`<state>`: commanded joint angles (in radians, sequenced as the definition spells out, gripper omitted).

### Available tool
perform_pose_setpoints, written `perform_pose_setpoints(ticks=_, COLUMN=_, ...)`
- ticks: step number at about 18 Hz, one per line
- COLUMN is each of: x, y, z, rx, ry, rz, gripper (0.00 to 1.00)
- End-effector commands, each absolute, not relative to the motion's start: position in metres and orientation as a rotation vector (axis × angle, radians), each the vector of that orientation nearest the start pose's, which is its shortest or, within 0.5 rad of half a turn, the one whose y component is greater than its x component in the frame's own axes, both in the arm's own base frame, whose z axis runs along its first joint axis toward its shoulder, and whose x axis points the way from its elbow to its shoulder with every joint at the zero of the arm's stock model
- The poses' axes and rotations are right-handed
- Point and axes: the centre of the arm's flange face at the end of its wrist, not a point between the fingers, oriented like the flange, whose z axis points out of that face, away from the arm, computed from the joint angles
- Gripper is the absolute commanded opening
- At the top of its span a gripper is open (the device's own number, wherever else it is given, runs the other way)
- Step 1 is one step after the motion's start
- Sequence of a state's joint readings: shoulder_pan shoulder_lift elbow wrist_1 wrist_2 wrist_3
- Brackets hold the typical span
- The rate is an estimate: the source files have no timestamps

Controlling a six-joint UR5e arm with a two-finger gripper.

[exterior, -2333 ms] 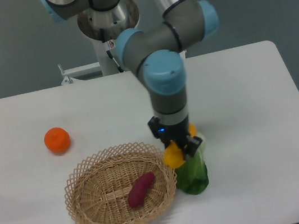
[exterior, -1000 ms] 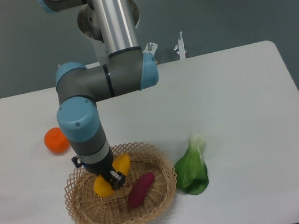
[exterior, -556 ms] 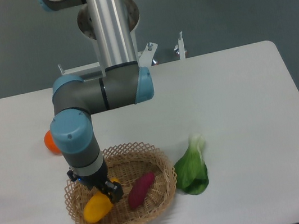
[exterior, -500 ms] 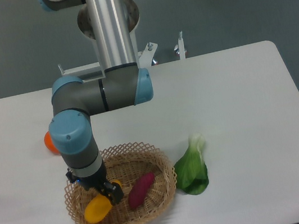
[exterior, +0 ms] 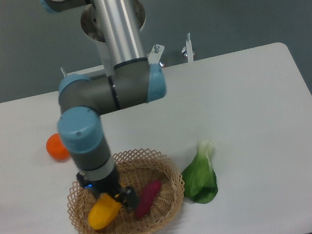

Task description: Place the mango in the basket

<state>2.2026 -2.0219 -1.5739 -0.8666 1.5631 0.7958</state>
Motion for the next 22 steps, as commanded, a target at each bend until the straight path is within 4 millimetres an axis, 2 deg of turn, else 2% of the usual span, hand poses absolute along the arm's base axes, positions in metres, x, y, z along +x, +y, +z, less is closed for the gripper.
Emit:
perform_pose_setpoints(ticks=4, x=-0.318, y=0.582, z=0.316, rx=-2.961, ry=0.286, rz=0.224, gripper=1.0)
perform_pose_setpoints(ticks=7, x=-0.351, y=0.558, z=0.318, rx=-2.991, ry=0.333, rz=0.208, gripper=1.0)
perform_pose_setpoints(ticks=12, x=-0.392, y=0.527, z=0.316, rx=-3.018, ry=0.361, rz=0.191, gripper=1.0)
perform_pose_setpoints(ticks=16, x=-0.411, y=0.505, z=0.31, rx=-3.051, ry=0.451, rz=0.124, gripper=1.0)
perform_pose_setpoints(ticks=22, x=-0.444, y=0.467, z=0.318, rx=-3.052, ry=0.52, rz=0.116, gripper=1.0)
